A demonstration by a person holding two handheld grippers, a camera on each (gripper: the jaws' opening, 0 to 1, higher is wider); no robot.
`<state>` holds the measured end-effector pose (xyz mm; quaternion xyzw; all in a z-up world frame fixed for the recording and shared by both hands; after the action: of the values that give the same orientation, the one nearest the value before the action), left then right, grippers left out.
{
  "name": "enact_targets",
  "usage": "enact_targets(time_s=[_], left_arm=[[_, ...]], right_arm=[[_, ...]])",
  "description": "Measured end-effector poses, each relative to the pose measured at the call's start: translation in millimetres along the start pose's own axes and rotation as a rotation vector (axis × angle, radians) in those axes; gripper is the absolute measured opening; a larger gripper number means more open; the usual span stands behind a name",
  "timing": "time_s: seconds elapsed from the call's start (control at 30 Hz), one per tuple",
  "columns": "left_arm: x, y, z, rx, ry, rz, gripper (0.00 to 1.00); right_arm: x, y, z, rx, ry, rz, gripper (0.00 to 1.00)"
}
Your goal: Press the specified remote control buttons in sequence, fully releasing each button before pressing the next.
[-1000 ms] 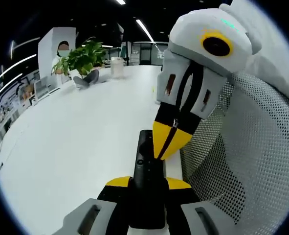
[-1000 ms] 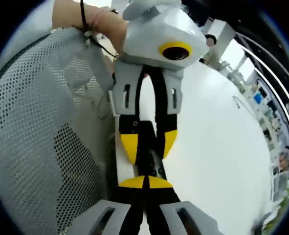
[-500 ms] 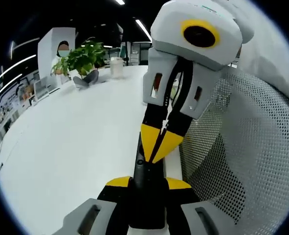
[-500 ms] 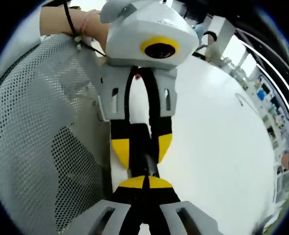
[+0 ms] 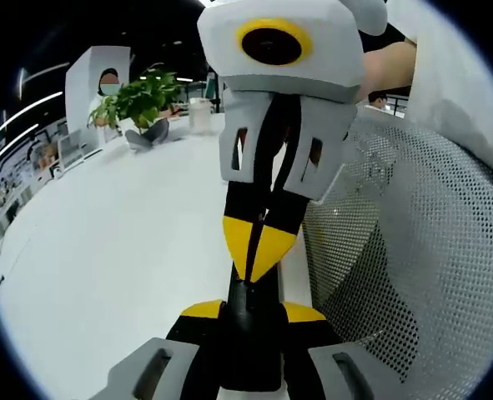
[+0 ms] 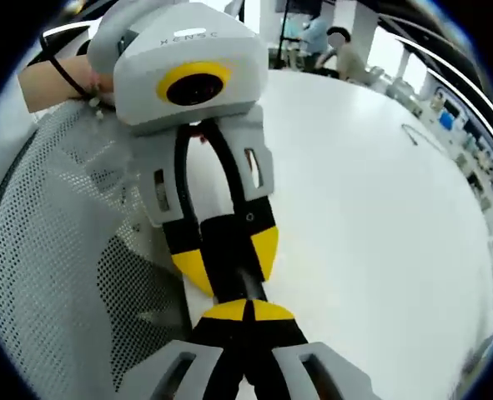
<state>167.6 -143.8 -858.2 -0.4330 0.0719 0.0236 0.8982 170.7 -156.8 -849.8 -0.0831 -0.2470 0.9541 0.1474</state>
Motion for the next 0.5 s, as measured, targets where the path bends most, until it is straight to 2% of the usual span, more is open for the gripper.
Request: enact_targets(time_s=[0.2,0.37,0.5], left_arm=[[-0.1,0.0,-0.4,0.001,-0.003,-0.008,0.25],[-0.1,-0.1,-0.6,0.002,-0.005,-0.011,0.25],[0.1,-0.1,-1.0,0.001,-0.005,-0.011,0.25]], right_arm=[[-2.1,0.9,1.4,-0.021,-0.054,-0.111,0.0],[-7.3,4.7,2.8,-0.006,-0.017,-0.06,0.0],[-6.9,1.0,0.9,-0.004,-0.048,-0.082,0.0]])
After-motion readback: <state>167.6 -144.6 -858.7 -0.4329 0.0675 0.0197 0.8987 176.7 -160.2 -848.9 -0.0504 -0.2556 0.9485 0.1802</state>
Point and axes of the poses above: the point that each gripper's makers call its tool centre point, and the gripper's own axes: z roughly backward along the fingers, x roughly to its left, y roughly out of its underside, the point moved 1 cm from there along z, roughly backward along the fingers, and after that the axes turned 10 degrees about y, right-handed, at the moved point
